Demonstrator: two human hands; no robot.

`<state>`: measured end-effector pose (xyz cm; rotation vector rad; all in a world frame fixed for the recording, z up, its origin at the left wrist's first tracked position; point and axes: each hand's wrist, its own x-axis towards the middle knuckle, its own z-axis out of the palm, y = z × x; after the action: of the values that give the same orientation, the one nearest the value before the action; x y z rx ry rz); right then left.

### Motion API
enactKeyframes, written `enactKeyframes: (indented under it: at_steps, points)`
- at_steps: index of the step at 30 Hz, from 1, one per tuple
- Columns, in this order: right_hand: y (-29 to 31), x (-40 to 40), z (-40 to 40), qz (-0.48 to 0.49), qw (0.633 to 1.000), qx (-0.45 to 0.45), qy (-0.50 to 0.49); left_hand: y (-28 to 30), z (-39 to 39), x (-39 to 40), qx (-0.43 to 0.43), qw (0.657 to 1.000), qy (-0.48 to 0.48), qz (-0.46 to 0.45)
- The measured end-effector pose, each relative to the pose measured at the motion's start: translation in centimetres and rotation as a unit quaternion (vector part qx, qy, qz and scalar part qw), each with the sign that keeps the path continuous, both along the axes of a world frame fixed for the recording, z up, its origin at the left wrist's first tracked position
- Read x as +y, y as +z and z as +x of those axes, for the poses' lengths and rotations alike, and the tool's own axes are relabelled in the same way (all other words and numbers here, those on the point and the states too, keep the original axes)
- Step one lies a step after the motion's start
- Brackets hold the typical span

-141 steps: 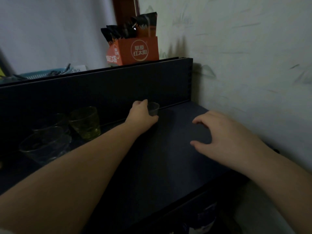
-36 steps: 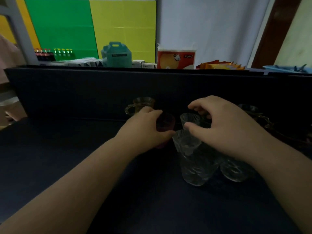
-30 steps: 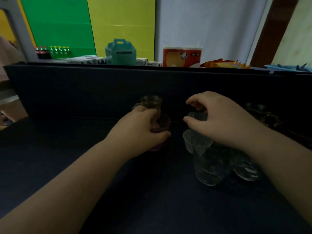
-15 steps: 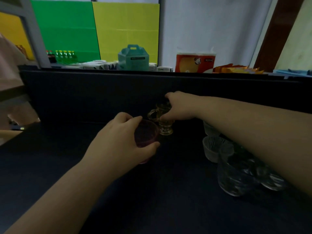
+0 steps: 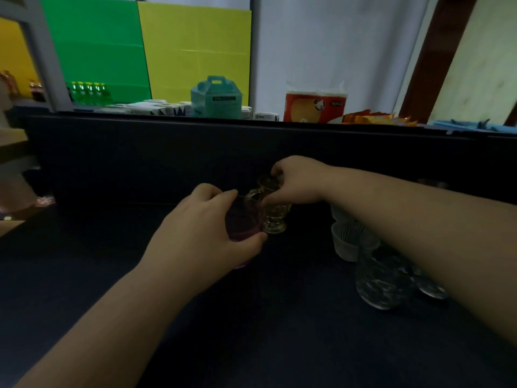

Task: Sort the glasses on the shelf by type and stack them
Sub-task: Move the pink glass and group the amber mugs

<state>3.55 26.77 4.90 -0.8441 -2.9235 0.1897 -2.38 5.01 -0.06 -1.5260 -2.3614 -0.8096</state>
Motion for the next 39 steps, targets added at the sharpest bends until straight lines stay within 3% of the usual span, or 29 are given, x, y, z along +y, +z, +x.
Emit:
enactKeyframes:
  at_steps: [9, 16, 22, 31, 39]
  points:
    - [1.0, -3.4, 4.3, -0.033, 0.98, 0.185, -0.062, 0.6, 0.2, -1.4, 0.002, 0.999, -0.018, 0.045]
    - [2.3, -4.5, 9.5, -0.006, 0.945, 0.314, -0.094, 2.1, 2.0, -1.9, 0.022, 0.996, -0.048, 0.071]
    - [3.9, -4.7, 17.5, -0.037, 0.906, 0.407, -0.107, 4.6, 6.8, -1.6, 0.031, 0.99, -0.076, 0.116]
    - [3.1, -4.3, 32.5, -0.02, 0.885, 0.444, -0.136, 5.1, 18.6, 0.8, 0.0, 0.979, -0.148, 0.142]
    - [0.3, -0.5, 44.7, -0.029, 0.898, 0.406, -0.166, 3.4, 29.6, 5.9, -0.031, 0.976, -0.18, 0.116]
